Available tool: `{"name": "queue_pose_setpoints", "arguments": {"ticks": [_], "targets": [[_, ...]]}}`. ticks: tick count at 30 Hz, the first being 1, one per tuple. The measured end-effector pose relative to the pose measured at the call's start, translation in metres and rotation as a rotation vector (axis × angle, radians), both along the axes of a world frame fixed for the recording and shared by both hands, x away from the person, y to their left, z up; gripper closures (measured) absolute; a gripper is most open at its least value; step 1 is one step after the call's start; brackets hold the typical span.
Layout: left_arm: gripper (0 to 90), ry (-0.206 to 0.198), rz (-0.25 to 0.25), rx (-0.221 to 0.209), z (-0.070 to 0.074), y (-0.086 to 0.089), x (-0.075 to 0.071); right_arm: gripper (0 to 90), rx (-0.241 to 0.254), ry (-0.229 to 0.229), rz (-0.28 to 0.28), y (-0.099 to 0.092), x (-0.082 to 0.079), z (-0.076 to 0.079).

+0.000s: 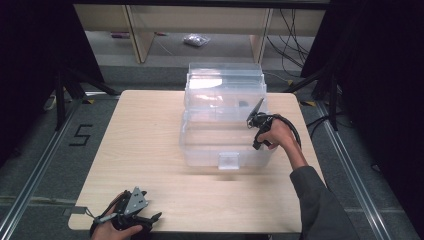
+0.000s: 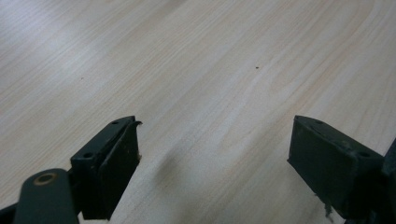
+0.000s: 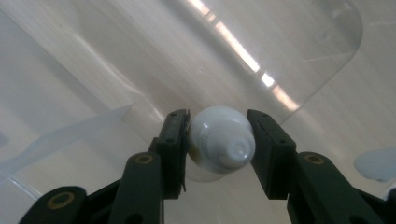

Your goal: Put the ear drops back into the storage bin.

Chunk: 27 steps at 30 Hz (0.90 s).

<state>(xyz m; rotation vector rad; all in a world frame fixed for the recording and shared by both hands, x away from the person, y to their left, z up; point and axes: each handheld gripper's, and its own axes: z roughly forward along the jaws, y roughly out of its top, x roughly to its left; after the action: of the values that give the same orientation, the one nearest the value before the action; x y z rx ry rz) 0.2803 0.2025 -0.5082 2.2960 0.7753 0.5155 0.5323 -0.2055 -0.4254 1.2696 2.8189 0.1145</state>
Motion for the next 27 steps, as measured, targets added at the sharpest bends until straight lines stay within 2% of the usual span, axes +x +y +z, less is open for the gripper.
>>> {"name": "queue_pose_setpoints", "arguments": {"ticks": [1,2,3,6,9,10,12,16,17,19,20,23,24,25,26,27], "targets": [[15.7,0.000,0.000,0.000,0.000,0.000,0.000,60.2,0.000,-0.013,0.043,-0.002,0.002,-0.001],[15.7,0.000,0.000,0.000,0.000,0.000,0.000,60.2,0.000,-0.013,0.043,-0.002,0.002,-0.001],[15.7,-0.001,0.000,0.001,0.000,0.000,0.000,60.2,0.005,-0.003,0.018,0.000,0.001,-0.001],[15.7,0.000,-0.003,-0.004,0.001,0.000,-0.001,60.2,-0.002,-0.003,0.042,-0.001,0.002,-0.003],[15.7,0.001,-0.006,-0.005,0.000,0.000,0.000,60.2,-0.008,0.016,0.002,0.002,0.001,-0.003],[15.7,0.001,-0.002,0.001,0.000,0.000,0.000,60.2,-0.005,0.006,0.036,-0.001,0.002,-0.005],[15.7,0.001,-0.005,-0.005,0.000,0.000,0.000,60.1,-0.010,-0.001,0.057,-0.002,0.003,-0.005],[15.7,-0.002,0.001,-0.007,0.001,0.000,-0.001,60.0,-0.016,0.020,0.029,0.002,0.001,-0.004],[15.7,0.004,0.012,-0.016,0.000,0.000,-0.001,59.9,-0.031,0.006,0.049,0.000,0.002,-0.004],[15.7,0.005,0.009,-0.015,0.000,0.000,-0.001,59.8,-0.030,-0.002,0.064,-0.001,0.002,-0.004],[15.7,-0.001,0.000,0.001,0.000,0.000,0.000,59.8,-0.029,0.000,0.046,-0.001,0.001,-0.004],[15.7,-0.001,-0.001,-0.006,0.001,0.000,-0.001,59.2,-0.023,-0.009,0.040,-0.002,0.000,0.000],[15.7,0.003,-0.005,-0.004,0.000,0.000,0.000,59.1,-0.023,-0.037,0.102,-0.005,0.004,0.000],[15.7,-0.003,0.004,0.001,0.000,0.000,0.000,58.4,-0.026,-0.014,0.011,-0.001,-0.002,0.004],[15.7,0.000,0.002,0.000,0.000,0.000,0.000,57.8,-0.012,-0.022,0.033,-0.004,-0.001,0.003],[15.7,0.000,0.000,0.001,0.000,0.000,0.000,56.2,-0.013,-0.028,0.032,-0.004,-0.001,0.005]]}}
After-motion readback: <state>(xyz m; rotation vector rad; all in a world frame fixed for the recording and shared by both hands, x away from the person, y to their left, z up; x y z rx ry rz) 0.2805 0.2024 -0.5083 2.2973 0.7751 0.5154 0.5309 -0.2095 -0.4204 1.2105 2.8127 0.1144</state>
